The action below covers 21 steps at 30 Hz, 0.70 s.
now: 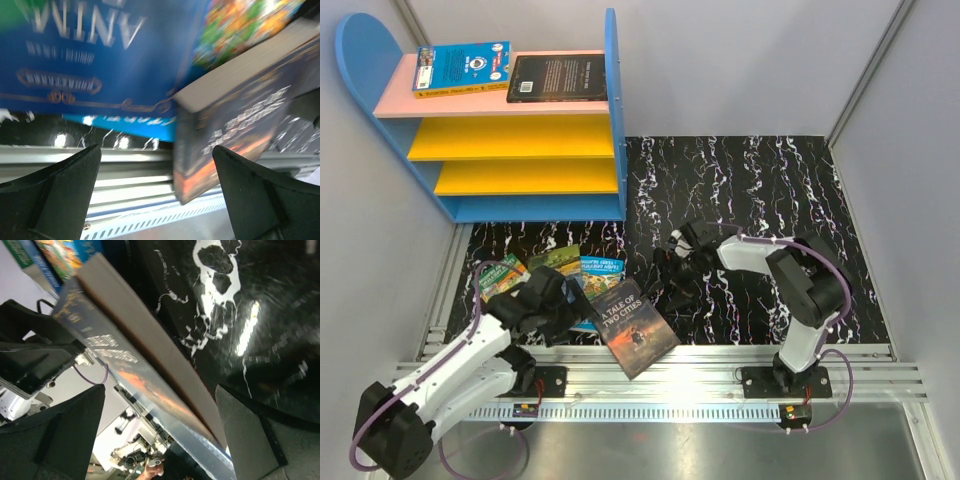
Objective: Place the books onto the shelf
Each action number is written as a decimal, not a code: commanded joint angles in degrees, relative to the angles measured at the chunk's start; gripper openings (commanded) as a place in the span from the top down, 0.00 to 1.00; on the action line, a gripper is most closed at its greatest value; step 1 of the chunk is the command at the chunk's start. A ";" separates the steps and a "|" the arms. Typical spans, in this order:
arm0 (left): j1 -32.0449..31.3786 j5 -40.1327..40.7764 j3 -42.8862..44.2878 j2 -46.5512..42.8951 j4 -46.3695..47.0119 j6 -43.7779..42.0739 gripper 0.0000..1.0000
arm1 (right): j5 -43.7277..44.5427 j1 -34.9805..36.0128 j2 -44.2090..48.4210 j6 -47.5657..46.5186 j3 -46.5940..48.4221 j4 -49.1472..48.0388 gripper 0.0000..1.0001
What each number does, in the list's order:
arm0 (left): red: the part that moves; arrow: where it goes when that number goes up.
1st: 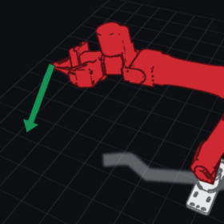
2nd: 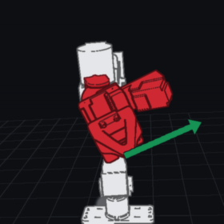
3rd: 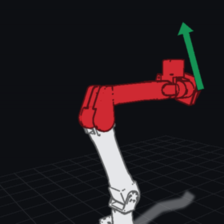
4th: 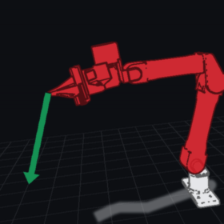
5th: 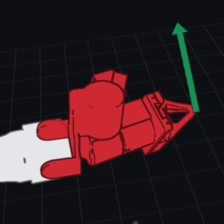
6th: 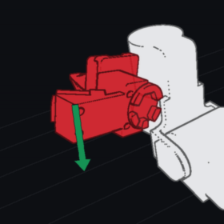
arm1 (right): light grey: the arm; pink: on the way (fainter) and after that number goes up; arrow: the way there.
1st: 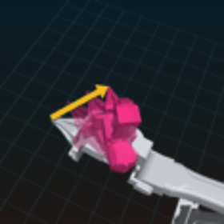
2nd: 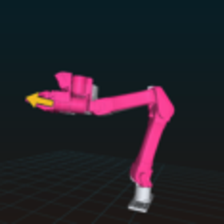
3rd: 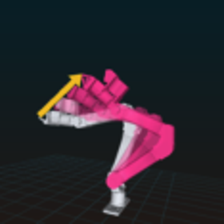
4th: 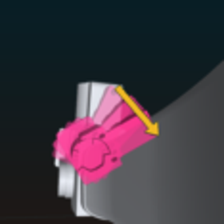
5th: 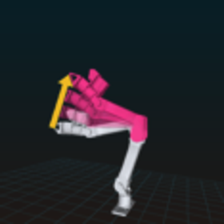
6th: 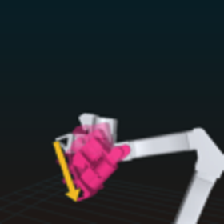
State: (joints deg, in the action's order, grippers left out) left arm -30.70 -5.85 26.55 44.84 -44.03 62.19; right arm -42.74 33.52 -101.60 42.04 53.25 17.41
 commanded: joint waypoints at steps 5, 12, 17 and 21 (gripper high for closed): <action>-9.81 -1.37 -7.11 -3.70 12.03 12.50 0.02 | -3.05 3.31 -5.62 5.24 -3.77 -14.94 0.00; -18.76 5.58 -10.99 0.05 22.31 21.99 0.02 | -3.14 3.75 -8.00 5.07 -4.83 -15.83 0.00; -24.75 9.36 -9.68 8.67 30.76 24.11 0.05 | -2.70 3.75 -8.70 5.50 -6.05 -16.18 0.00; -31.59 14.01 -3.27 13.34 27.61 25.86 0.13 | -2.43 3.75 -8.52 6.65 -7.72 -16.79 0.00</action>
State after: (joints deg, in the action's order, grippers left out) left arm -58.19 1.34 20.05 55.53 -17.30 85.69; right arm -50.85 36.36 -106.72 48.45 48.84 0.14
